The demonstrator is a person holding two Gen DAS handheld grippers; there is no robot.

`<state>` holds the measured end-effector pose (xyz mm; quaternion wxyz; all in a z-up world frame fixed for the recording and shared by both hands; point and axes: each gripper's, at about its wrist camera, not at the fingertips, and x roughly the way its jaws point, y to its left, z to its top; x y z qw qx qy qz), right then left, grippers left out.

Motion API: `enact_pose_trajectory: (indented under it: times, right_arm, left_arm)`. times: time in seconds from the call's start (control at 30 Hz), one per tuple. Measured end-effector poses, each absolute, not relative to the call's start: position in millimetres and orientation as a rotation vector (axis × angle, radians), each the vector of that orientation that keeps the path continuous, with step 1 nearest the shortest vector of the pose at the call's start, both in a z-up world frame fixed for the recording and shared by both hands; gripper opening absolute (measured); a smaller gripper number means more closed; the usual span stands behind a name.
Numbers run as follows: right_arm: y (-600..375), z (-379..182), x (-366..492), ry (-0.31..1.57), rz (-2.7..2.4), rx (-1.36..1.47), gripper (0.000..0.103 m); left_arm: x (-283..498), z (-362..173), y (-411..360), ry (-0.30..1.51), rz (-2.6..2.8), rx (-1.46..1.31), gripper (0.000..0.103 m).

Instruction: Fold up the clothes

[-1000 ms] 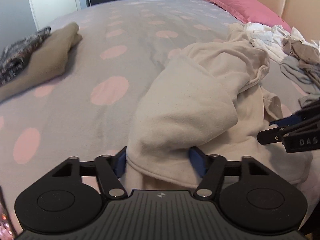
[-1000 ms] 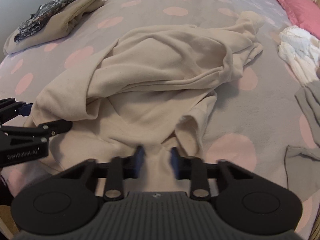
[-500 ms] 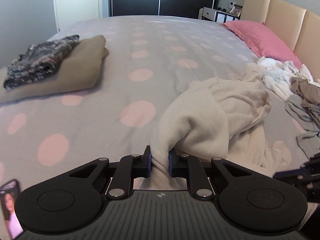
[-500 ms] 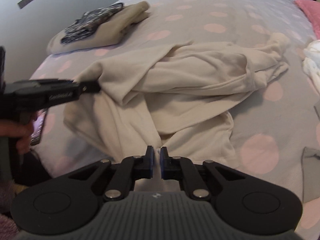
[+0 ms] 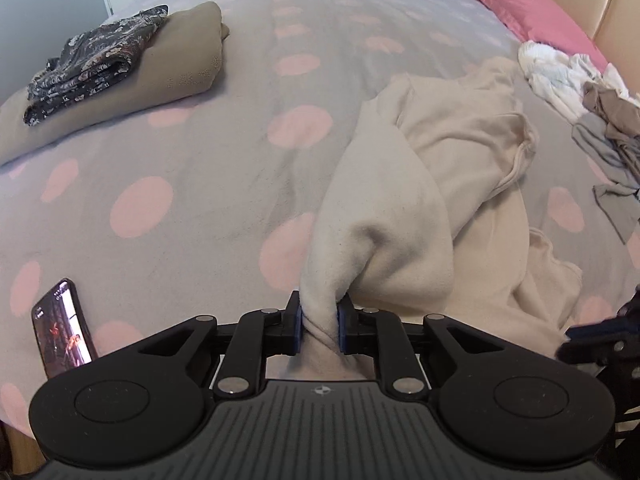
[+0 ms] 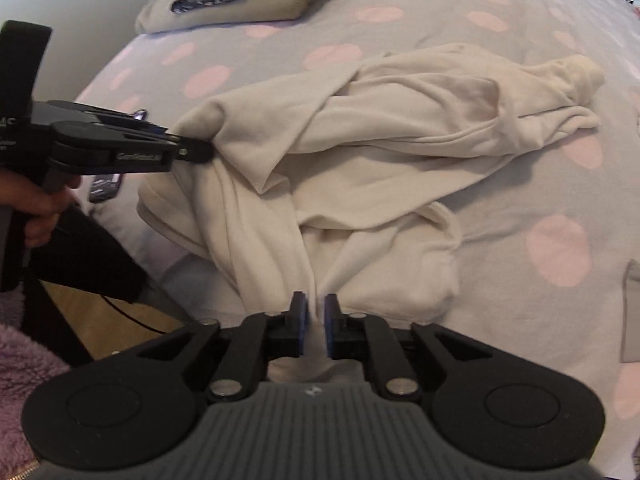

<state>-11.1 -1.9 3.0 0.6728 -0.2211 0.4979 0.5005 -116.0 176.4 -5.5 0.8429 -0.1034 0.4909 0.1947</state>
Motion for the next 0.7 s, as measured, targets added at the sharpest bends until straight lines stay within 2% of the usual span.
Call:
enact_pose_trajectory:
  times: [0.03, 0.07, 0.1, 0.17, 0.2, 0.37, 0.5, 0.7]
  right_arm:
    - [-2.8, 5.2, -8.1, 1.117, 1.116, -0.498, 0.029]
    - [-3.6, 7.4, -5.0, 1.114, 1.106, -0.498, 0.042]
    - [-4.1, 10.5, -0.3, 1.106, 1.097, -0.496, 0.044]
    - [-4.9, 16.6, 9.3, 1.091, 1.080, -0.493, 0.044]
    - [-4.2, 17.9, 15.7, 1.073, 1.067, -0.499, 0.045]
    - [8.6, 22.5, 54.1, 0.996, 0.983, -0.519, 0.051]
    - [21.0, 23.5, 86.6, 0.945, 0.909, -0.507, 0.064]
    - [37.7, 14.1, 117.1, 0.939, 0.854, -0.497, 0.065]
  left_arm:
    - [-116.6, -2.2, 175.6, 1.024, 0.423, -0.204, 0.020]
    - [-117.1, 2.1, 175.7, 1.010, 0.426, -0.200, 0.026]
    - [-117.6, 7.3, 176.5, 0.997, 0.422, -0.204, 0.029]
    - [-117.5, 17.3, 177.3, 0.962, 0.401, -0.223, 0.052]
    - [-116.4, 22.6, 177.2, 0.941, 0.385, -0.232, 0.055]
    - [-85.9, 29.4, 175.7, 0.919, 0.314, -0.243, 0.060]
    - [-58.2, 15.0, 180.3, 0.942, 0.294, -0.322, 0.062]
    - [-30.7, -10.6, 195.3, 1.010, 0.330, -0.332, 0.061]
